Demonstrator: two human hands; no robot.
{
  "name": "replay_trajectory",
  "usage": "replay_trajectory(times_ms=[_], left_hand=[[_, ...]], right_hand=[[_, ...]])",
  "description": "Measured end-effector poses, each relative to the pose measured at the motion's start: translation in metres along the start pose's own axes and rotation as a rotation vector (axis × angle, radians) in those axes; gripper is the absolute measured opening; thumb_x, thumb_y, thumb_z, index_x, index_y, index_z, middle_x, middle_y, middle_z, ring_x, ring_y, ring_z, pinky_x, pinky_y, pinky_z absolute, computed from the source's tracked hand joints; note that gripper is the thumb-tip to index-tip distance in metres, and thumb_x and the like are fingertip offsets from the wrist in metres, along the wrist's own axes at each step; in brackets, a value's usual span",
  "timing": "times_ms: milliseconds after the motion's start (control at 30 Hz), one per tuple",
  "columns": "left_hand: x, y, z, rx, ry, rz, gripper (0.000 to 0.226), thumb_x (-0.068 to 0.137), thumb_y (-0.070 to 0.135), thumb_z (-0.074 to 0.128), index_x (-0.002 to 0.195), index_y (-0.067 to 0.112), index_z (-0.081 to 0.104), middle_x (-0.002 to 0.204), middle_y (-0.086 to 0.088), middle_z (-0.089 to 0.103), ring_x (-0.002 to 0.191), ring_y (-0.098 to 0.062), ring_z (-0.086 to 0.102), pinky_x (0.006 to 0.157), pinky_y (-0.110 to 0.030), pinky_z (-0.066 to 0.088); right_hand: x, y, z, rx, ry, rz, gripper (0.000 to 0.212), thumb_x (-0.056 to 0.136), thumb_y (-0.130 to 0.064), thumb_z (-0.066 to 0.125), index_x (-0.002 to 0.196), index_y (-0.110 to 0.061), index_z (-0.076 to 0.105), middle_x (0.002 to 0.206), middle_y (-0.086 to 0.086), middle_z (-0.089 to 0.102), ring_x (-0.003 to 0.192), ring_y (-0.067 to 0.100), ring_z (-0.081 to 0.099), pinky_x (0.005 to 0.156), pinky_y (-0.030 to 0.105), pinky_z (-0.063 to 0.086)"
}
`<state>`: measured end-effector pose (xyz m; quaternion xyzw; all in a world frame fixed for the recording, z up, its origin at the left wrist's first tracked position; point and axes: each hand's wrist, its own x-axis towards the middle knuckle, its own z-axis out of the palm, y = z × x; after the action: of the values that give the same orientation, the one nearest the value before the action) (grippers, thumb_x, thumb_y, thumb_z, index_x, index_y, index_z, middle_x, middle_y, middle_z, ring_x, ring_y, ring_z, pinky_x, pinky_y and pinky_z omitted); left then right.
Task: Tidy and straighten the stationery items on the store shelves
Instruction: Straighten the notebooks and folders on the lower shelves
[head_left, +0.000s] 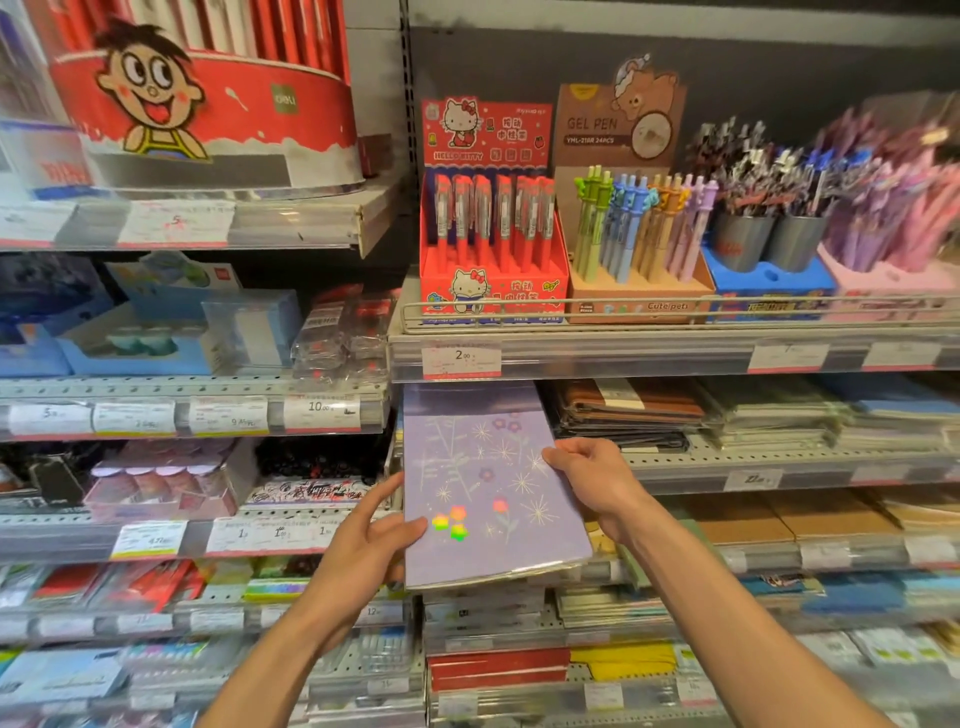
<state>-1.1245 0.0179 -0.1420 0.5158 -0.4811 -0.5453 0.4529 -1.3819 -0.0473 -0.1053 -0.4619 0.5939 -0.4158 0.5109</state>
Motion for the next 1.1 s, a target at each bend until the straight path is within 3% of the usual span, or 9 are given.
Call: replay_trajectory(times_ms=[133, 267, 433, 567, 700, 767, 867, 1000, 1100], left_hand=[[0.002, 0.009, 0.006, -0.116, 0.061, 0.036, 0.052, 0.095, 0.004, 0.059, 0.141, 0.024, 0.046, 0.109, -0.008, 0.075, 0.101, -0.027, 0.072, 0.093, -0.048, 0.053], [0.008, 0.011, 0.012, -0.155, 0.096, 0.038, 0.052, 0.096, 0.003, 0.058, 0.143, 0.021, 0.045, 0.113, -0.007, 0.074, 0.103, -0.024, 0.071, 0.097, -0.047, 0.052], [0.019, 0.017, 0.023, -0.168, 0.144, 0.064, 0.051, 0.097, 0.009, 0.058, 0.143, 0.025, 0.045, 0.113, -0.005, 0.074, 0.105, -0.021, 0.07, 0.1, -0.046, 0.051], [0.031, 0.025, 0.027, -0.021, 0.179, 0.105, 0.05, 0.1, 0.026, 0.055, 0.148, 0.022, 0.041, 0.142, 0.001, 0.055, 0.124, -0.017, 0.057, 0.105, -0.045, 0.048], [0.026, 0.019, 0.016, 0.351, 0.236, 0.234, 0.054, 0.097, 0.047, 0.051, 0.148, 0.03, 0.04, 0.137, 0.008, 0.052, 0.113, -0.006, 0.057, 0.089, -0.033, 0.056], [0.022, 0.01, 0.006, 0.594, 0.284, 0.379, 0.053, 0.094, 0.055, 0.052, 0.142, 0.035, 0.045, 0.13, 0.013, 0.049, 0.109, 0.0, 0.055, 0.09, -0.026, 0.051], [0.025, 0.003, -0.003, 0.904, 0.283, 0.619, 0.053, 0.095, 0.058, 0.047, 0.138, 0.029, 0.053, 0.137, 0.013, 0.047, 0.126, -0.005, 0.047, 0.101, -0.025, 0.043], [0.04, 0.003, -0.001, 1.133, 0.222, 0.792, 0.051, 0.099, 0.051, 0.045, 0.14, 0.022, 0.054, 0.146, 0.004, 0.048, 0.136, -0.013, 0.044, 0.108, -0.032, 0.043], [0.049, 0.004, 0.0, 1.208, 0.161, 0.835, 0.048, 0.101, 0.048, 0.045, 0.138, 0.02, 0.057, 0.144, 0.005, 0.053, 0.136, -0.015, 0.045, 0.108, -0.04, 0.045]], right_hand=[[-0.008, -0.004, -0.004, 0.081, -0.022, -0.008, 0.019, 0.097, -0.024, 0.061, 0.109, -0.011, 0.068, 0.092, 0.007, 0.076, 0.08, 0.019, 0.072, 0.064, 0.03, 0.053], [-0.019, 0.006, -0.016, 0.112, -0.144, 0.044, 0.031, 0.094, -0.028, 0.065, 0.124, -0.021, 0.059, 0.106, 0.004, 0.075, 0.095, 0.021, 0.073, 0.074, 0.036, 0.058], [-0.026, 0.015, -0.017, 0.273, -0.214, 0.099, 0.034, 0.095, -0.008, 0.062, 0.127, -0.014, 0.055, 0.114, 0.011, 0.072, 0.091, 0.025, 0.074, 0.07, 0.033, 0.06], [-0.015, 0.012, -0.007, 0.37, -0.081, 0.096, 0.046, 0.093, -0.002, 0.062, 0.137, -0.008, 0.048, 0.118, 0.012, 0.07, 0.094, 0.022, 0.074, 0.068, 0.031, 0.06], [-0.009, 0.006, 0.003, 0.347, -0.034, 0.079, 0.045, 0.095, -0.006, 0.061, 0.138, -0.009, 0.047, 0.116, 0.01, 0.069, 0.089, 0.019, 0.075, 0.077, 0.035, 0.061], [-0.009, -0.001, 0.004, 0.263, -0.041, 0.061, 0.046, 0.096, -0.011, 0.061, 0.14, -0.011, 0.047, 0.116, 0.008, 0.069, 0.087, 0.018, 0.075, 0.082, 0.037, 0.061], [-0.015, -0.004, -0.001, 0.045, -0.019, -0.034, 0.059, 0.094, -0.026, 0.065, 0.147, -0.015, 0.041, 0.112, 0.003, 0.067, 0.092, 0.016, 0.072, 0.083, 0.035, 0.061], [-0.028, 0.008, -0.012, -0.541, 0.056, -0.382, 0.069, 0.087, -0.053, 0.066, 0.146, -0.029, 0.042, 0.138, -0.012, 0.049, 0.121, 0.005, 0.052, 0.101, 0.029, 0.046], [-0.027, 0.02, -0.012, -0.77, 0.05, -0.496, 0.064, 0.089, -0.055, 0.061, 0.146, -0.034, 0.043, 0.154, -0.009, 0.035, 0.141, 0.01, 0.033, 0.117, 0.034, 0.031]])
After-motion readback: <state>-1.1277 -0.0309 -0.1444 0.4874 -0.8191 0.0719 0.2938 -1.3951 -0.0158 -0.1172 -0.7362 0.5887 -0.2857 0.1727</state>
